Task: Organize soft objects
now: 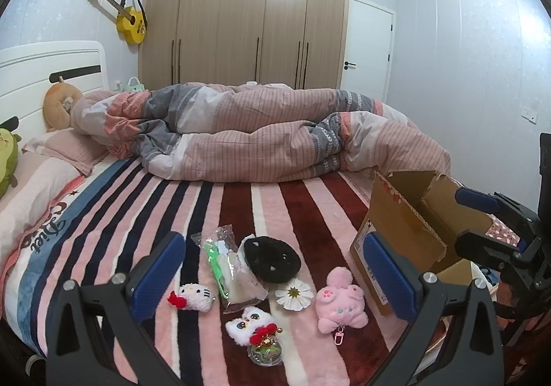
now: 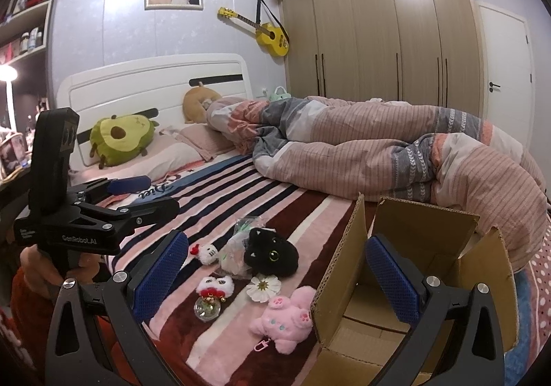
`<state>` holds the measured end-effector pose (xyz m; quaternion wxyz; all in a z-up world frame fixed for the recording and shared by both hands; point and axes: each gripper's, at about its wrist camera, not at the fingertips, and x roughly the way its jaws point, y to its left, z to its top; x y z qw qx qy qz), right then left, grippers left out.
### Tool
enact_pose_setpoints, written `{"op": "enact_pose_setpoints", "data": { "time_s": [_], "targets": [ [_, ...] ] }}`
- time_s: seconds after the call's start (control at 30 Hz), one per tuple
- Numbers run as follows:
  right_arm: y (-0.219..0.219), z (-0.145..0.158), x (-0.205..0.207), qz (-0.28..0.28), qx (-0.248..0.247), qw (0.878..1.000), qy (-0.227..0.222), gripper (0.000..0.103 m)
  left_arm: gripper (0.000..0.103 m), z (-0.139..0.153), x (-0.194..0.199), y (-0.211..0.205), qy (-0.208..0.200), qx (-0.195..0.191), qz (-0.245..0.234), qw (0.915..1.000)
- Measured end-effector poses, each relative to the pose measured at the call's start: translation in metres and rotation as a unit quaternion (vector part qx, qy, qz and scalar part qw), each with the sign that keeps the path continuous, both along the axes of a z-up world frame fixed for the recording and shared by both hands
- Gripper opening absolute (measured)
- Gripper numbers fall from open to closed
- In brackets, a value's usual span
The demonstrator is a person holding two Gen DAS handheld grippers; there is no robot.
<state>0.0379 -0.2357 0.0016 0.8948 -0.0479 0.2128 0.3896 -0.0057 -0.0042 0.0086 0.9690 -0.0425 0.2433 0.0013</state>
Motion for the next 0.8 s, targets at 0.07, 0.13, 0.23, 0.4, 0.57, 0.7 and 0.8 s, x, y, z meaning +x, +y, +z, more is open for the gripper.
{"op": "enact_pose_setpoints", "data": {
  "time_s": [0.07, 0.13, 0.23, 0.4, 0.57, 0.7, 0.8],
  "targets": [
    [-0.0004, 0.0023, -0.0002, -0.001, 0.0, 1.0, -0.001, 0.103, 0.103, 0.0009, -0.0008, -0.0004, -0.001, 0.0, 0.0, 1.0],
    [-0.0004, 0.0031, -0.0003, -0.002, 0.0, 1.0, 0.0, 0.103, 0.103, 0.0014, -0.0014, 0.0007, -0.001, 0.0, 0.0, 1.0],
    [-0.0005, 0.0036, -0.0009, -0.004, 0.0, 1.0, 0.0, 0.103, 0.103, 0.0015, -0.002, 0.0007, -0.001, 0.0, 0.0, 1.0],
    [-0.0015, 0.0018, -0.0011, -0.003, -0.001, 1.0, 0.004, 0.103, 0.103, 0.0018, -0.0019, 0.0009, -0.001, -0.001, 0.0, 1.0],
    [0.001, -0.0011, 0.0004, 0.004, -0.003, 1.0, 0.004, 0.103, 0.103, 0.0024, -0.0031, 0.0015, -0.001, -0.001, 0.001, 1.0],
    [0.0027, -0.0016, -0.0011, -0.002, -0.006, 1.0, -0.004, 0.103, 0.103, 0.0019, -0.0027, 0.0018, 0.0, 0.0, 0.002, 1.0],
    [0.0046, -0.0008, -0.0044, 0.0, -0.008, 1.0, -0.008, 0.103, 0.103, 0.0009, -0.0034, 0.0058, 0.002, -0.003, 0.002, 1.0]
  ]
}}
